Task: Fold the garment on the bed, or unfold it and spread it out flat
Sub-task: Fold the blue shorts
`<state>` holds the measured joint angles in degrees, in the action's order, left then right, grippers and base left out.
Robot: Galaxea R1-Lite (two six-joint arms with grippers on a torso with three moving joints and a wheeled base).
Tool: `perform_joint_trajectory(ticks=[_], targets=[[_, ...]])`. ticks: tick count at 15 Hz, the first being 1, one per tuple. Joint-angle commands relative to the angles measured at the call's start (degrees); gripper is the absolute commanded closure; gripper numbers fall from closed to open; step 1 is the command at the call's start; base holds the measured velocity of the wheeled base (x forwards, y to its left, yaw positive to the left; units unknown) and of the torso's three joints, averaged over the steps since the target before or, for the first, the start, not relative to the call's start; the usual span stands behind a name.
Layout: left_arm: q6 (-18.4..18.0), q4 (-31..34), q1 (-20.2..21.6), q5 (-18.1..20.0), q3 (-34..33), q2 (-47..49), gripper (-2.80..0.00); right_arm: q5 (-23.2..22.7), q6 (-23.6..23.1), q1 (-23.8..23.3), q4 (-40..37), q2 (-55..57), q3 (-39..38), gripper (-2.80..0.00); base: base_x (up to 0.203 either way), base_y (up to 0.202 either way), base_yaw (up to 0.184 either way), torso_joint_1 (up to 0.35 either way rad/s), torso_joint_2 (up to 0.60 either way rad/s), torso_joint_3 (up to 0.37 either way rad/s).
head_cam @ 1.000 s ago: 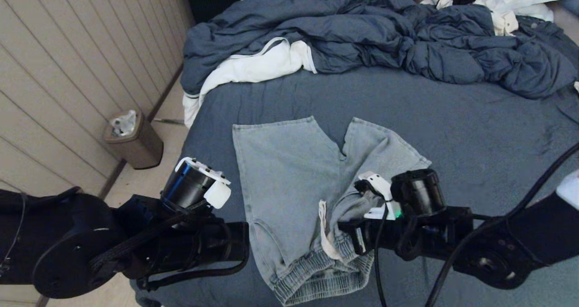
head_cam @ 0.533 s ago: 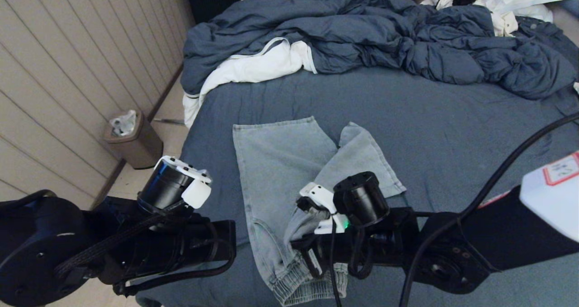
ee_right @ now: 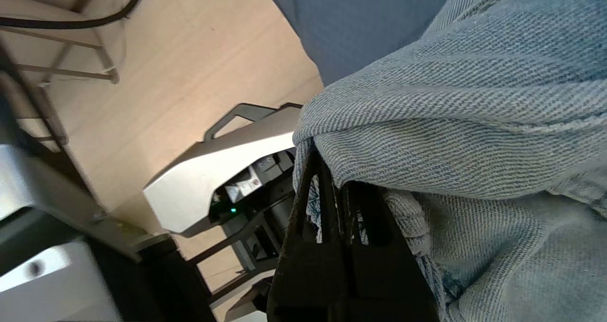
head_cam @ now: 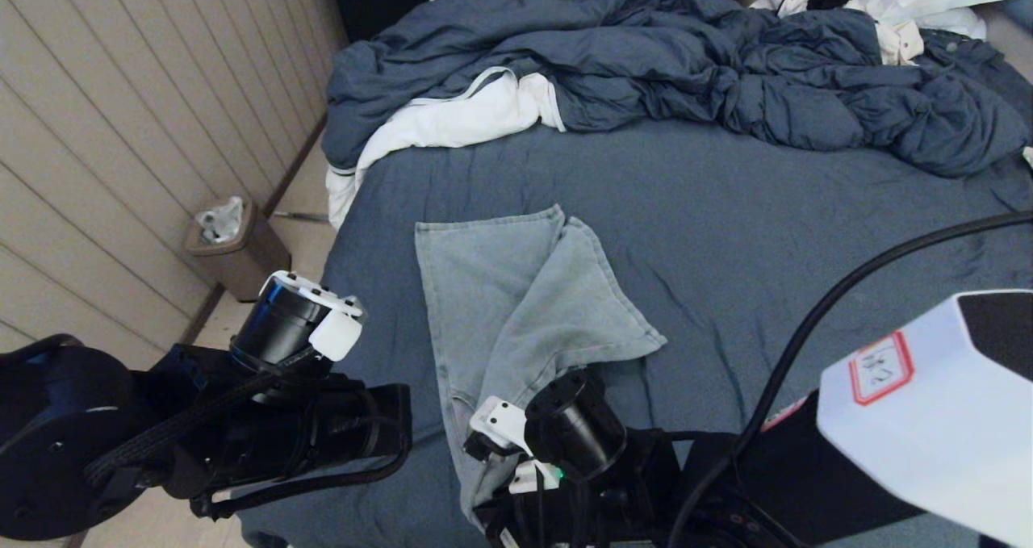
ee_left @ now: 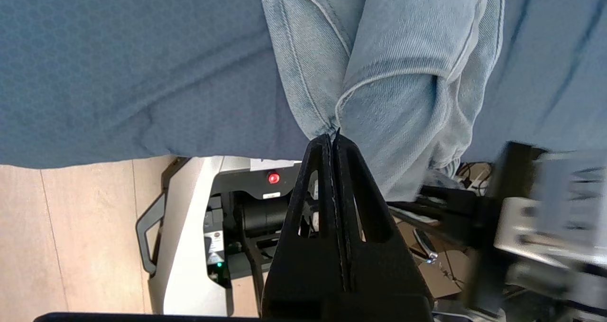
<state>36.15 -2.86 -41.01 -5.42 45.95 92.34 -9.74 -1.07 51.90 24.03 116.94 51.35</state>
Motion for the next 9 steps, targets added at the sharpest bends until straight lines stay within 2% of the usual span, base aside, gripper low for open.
perform_joint_trajectory(ticks=[1,2,7,9], targets=[[0.24,-0.26,0.21,0.14,-0.07,0.72,0.00,0.99,0.05,-0.10,0.15,2.30,0.06,0.00,0.000,0.000,0.000,0.000,0.00,0.000],[0.24,-0.39,0.40,0.14,0.02,0.91,0.00,1.68,-0.06,-0.20,0.29,2.35,-0.25,-2.80,0.000,0.000,0.000,0.000,0.00,0.000],[0.06,-0.31,0.40,0.14,0.02,0.30,0.00,2.35,-0.14,-0.63,0.60,-0.30,-0.77,-2.80,0.000,0.000,0.000,0.000,0.00,0.000],[0.08,-0.31,0.40,0.13,0.58,-0.21,0.00,2.28,-0.13,-2.22,0.56,-3.49,-1.02,-2.80,0.000,0.000,0.000,0.000,0.00,0.000]])
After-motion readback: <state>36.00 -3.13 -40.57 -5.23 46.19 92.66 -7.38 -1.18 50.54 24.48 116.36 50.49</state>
